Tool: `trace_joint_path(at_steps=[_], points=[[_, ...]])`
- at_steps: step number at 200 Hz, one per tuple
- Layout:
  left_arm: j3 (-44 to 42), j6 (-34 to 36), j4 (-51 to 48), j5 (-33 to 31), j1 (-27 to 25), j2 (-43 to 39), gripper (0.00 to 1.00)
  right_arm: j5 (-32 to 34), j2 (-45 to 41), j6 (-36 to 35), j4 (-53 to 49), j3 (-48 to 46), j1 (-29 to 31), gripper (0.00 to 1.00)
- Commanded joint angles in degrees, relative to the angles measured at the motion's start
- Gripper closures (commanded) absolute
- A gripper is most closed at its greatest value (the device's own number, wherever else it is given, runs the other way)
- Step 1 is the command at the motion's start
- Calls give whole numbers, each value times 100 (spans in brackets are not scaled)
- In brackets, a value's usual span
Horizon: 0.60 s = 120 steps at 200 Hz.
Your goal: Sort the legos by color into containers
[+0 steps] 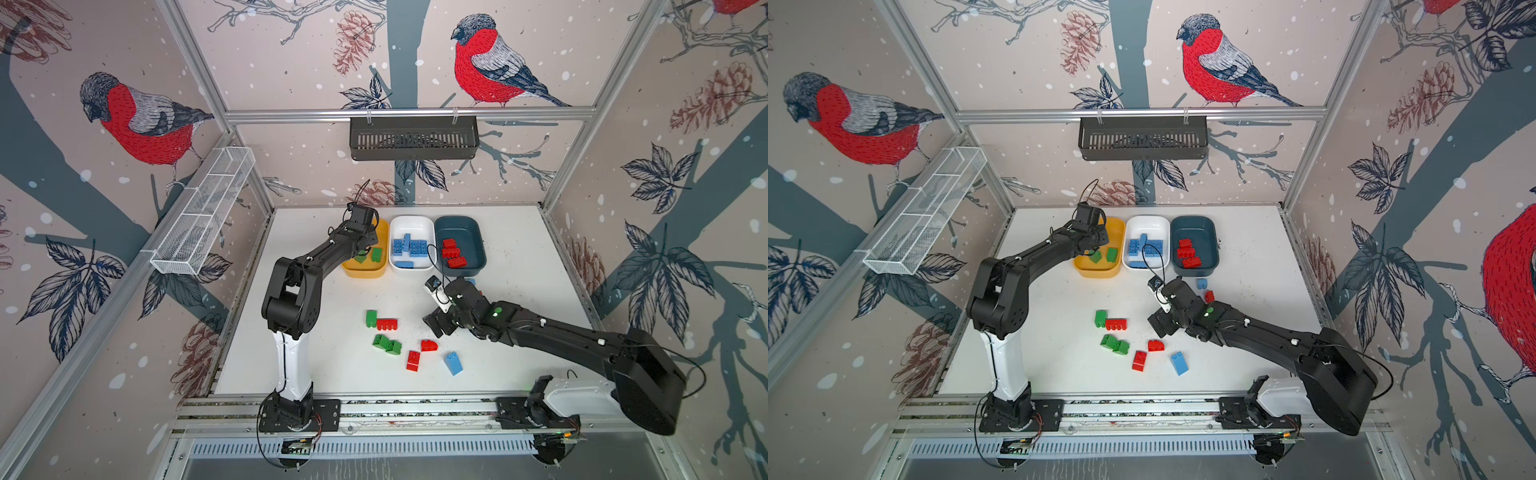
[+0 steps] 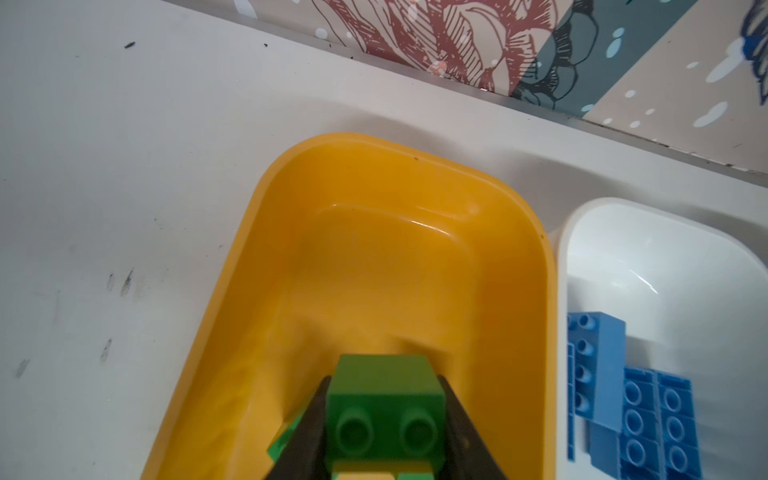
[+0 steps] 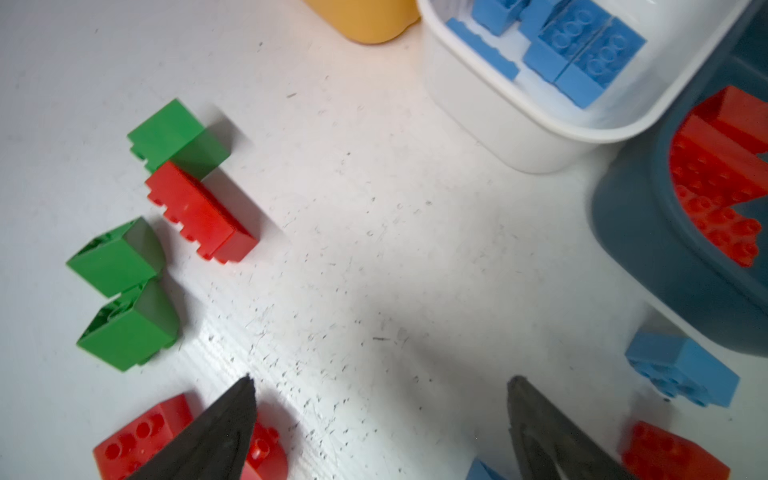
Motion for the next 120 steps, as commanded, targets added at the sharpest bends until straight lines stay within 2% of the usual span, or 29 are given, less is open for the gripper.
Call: trace_joint_path(at_steps=[1, 29, 67, 84, 120], points=[[537, -42, -476, 164, 7, 371, 68, -358, -35, -732, -123, -128, 172, 10], [796, -40, -653, 388, 2, 504, 37, -434, 20, -1274, -325, -298, 471, 13], [259, -80, -299, 486, 15, -62, 10, -754, 111, -1743, -299, -393, 614, 18], [106, -108, -298, 441, 36, -256, 4, -984, 165, -1918, -234, -393, 626, 22], [-411, -321, -64, 398, 98, -774, 3, -1026, 508, -2092, -175, -267, 634, 36]])
